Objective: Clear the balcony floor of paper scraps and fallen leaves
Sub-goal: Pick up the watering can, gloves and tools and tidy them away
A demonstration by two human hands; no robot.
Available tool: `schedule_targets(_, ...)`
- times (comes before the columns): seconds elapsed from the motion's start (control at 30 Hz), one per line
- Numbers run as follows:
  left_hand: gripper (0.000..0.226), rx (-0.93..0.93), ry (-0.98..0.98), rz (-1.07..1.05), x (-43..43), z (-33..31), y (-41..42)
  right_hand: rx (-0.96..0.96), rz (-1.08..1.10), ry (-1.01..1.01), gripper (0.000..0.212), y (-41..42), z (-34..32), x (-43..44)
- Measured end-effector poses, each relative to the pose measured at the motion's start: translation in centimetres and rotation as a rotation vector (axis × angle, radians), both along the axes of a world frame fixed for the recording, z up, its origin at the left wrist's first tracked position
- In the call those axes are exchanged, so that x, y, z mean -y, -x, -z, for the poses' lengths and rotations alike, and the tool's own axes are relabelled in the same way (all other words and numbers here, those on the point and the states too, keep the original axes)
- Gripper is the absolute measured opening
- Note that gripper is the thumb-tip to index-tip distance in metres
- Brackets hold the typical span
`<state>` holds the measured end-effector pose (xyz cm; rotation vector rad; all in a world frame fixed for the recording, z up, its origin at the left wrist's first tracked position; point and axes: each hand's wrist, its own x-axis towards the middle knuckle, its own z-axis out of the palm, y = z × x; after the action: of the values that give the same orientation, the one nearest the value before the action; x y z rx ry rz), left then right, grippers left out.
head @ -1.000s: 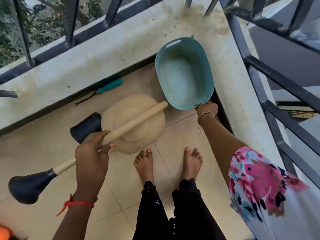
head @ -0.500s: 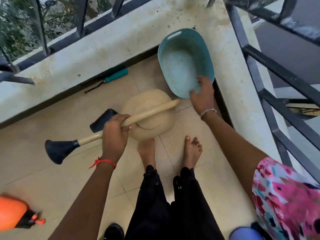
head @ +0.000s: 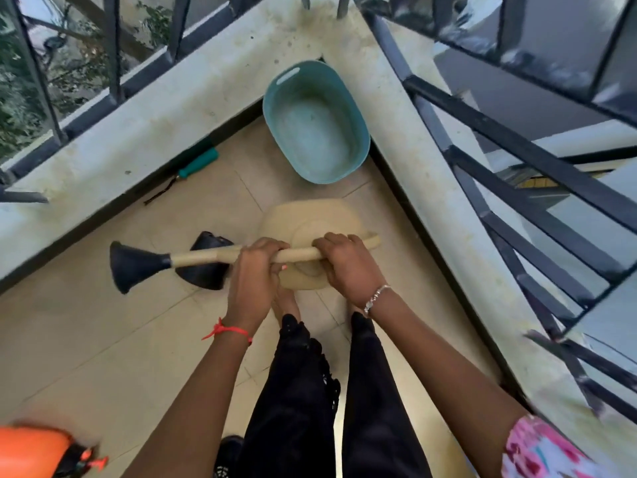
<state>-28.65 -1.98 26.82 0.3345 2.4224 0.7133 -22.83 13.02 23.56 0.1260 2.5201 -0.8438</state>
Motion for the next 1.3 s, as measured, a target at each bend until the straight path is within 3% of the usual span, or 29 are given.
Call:
schedule_targets(0.33, 0.033, 0.091, -0.121, 0.485, -9.8, 1.5, -3.0, 0.109, 0.476, -0.048, 0.026, -9.4, -2.4, -6.3)
schedule_targets(0.6, 0.035, 0.093, -0.055, 0.759, -14.9, 4.4, -4.4, 0.164, 0.691, -0.056, 0.029, -13.2, -0.2, -7.8)
schedule_targets(1.0, 0.034, 0.002, -0.077, 0.839, -17.9, 5.3, -4.4, 0.165, 0.807, -0.127, 0.030, -12.9, 2.6, -9.0)
schedule_targets(1.3, 0.040, -0.094, 0.053, 0.963, -17.7, 5.9, -4.8, 0.146, 0.827, -0.109, 0.031, -14.6, 1.4, -9.6)
